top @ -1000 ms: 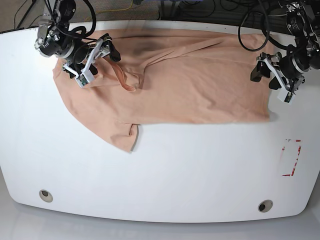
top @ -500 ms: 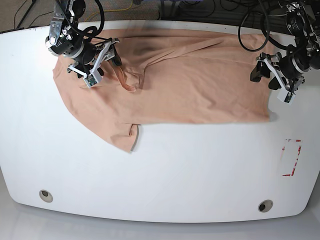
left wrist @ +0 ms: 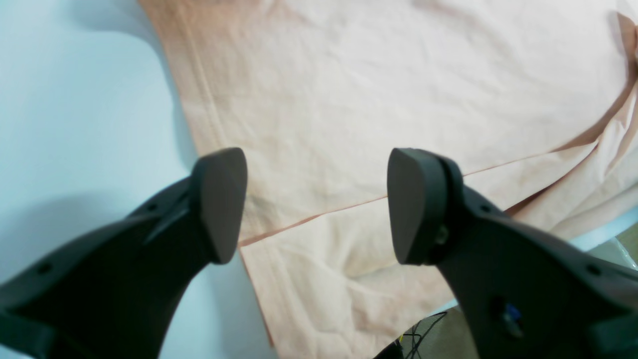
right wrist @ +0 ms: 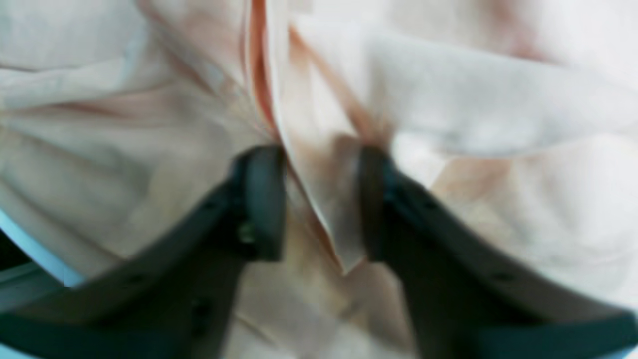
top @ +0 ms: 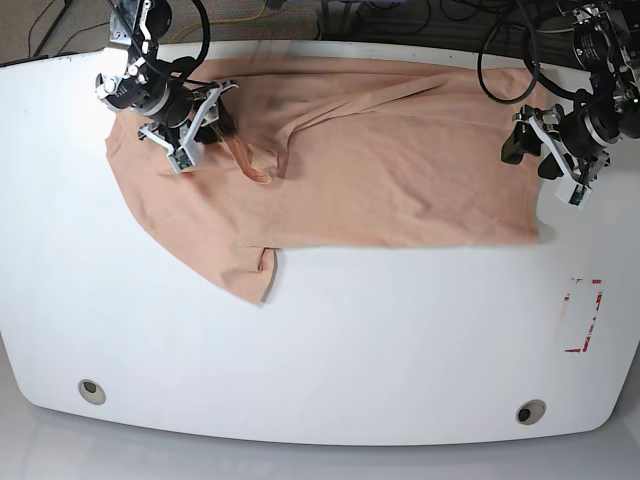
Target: Layout the t-shirt on the table in an organized manner, then fold the t-shirt properly
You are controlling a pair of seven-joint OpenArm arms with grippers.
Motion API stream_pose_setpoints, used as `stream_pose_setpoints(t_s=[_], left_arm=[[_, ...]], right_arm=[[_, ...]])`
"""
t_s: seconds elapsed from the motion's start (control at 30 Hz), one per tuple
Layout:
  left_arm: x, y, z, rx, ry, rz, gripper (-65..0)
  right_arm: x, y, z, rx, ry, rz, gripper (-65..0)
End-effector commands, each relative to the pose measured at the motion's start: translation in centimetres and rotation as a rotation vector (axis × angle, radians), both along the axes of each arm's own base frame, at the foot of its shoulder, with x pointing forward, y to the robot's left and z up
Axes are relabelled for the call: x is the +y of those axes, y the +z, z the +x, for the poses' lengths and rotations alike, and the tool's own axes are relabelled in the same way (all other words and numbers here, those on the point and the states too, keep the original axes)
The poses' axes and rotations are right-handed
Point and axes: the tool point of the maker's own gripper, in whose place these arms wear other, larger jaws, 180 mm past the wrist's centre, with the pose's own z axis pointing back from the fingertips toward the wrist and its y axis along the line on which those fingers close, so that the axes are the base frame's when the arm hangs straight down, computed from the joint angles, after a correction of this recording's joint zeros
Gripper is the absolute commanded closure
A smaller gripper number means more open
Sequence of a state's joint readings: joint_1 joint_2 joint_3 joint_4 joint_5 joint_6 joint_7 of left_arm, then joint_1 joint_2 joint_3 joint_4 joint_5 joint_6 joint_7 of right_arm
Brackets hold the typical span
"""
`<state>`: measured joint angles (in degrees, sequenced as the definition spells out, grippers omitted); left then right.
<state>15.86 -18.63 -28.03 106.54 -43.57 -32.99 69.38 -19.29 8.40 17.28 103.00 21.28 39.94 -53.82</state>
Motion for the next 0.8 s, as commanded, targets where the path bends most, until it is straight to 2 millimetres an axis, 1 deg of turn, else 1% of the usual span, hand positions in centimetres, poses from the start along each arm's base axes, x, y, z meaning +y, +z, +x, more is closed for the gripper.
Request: stream_pose_setpoints(t_s=[0.0, 0.03, 0.1, 0.23, 0.43, 0.57, 0.77], left_arm=[[0.2, 1.1, 0.7, -0.044, -0.006, 0.004, -40.3], [0.2, 1.1, 0.7, -0.044, -0.006, 0.004, -40.3], [0.2, 1.1, 0.7, -0.044, -0.006, 0.004, -40.3], [0.2, 1.1, 0.7, -0.044, -0.006, 0.004, -40.3], [0.2, 1.1, 0.7, -0.044, -0.006, 0.004, -40.3], [0.2, 1.1, 0.7, -0.044, -0.006, 0.004, -40.3], [0.3, 1.1, 0.7, -0.041, -0.004, 0.008, -40.3]], right_arm=[[-0.1, 0.9, 0.7, -0.039, 0.000, 0.009, -9.2], [-0.1, 0.9, 0.7, -0.039, 0.000, 0.009, -5.2], [0.0, 1.2, 0.8, -0.047, 0.002, 0.007, -0.2], [0.1, 1.9, 0.8, -0.067, 0.011, -0.002, -0.3], [0.5, 3.8, 0.6, -0.109, 0.038, -0.032, -0.6], [0.3, 4.0, 0.5, -0.092, 0.051, -0.059, -0.8], [0.1, 4.6, 1.8, -0.115, 0.054, -0.076, -1.3]])
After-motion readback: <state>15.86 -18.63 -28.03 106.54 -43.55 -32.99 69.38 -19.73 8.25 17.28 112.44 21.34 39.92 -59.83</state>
